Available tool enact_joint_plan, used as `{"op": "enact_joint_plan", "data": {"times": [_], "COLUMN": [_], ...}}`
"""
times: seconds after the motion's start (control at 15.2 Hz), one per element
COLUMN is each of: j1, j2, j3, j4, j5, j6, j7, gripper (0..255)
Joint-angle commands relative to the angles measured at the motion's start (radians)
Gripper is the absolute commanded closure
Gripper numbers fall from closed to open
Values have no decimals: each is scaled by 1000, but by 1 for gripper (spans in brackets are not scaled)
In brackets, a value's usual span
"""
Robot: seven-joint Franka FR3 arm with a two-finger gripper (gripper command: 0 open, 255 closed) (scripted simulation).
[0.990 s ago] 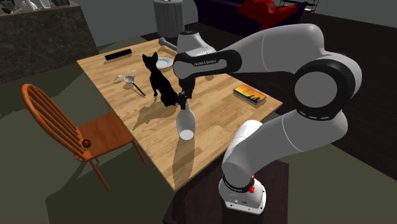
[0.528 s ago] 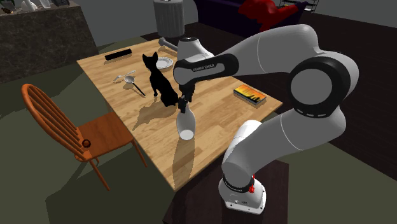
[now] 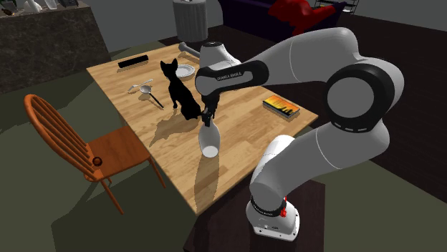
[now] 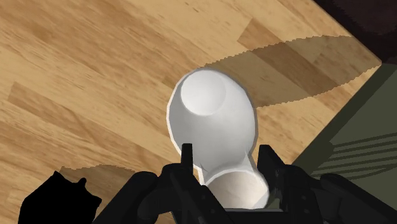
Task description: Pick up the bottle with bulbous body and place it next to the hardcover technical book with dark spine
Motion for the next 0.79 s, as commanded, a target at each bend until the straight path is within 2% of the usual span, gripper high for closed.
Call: {"op": "enact_joint_plan", "data": {"times": [0.0, 0.33, 0.73], "j1": [0, 0, 2], "j2": [0, 0, -29], "j3": [0, 0, 18], "j4": [0, 0, 62], "j5": [0, 0, 8], "j6": [0, 0, -90], "j7": [0, 0, 4], "gripper": [255, 255, 255]}}
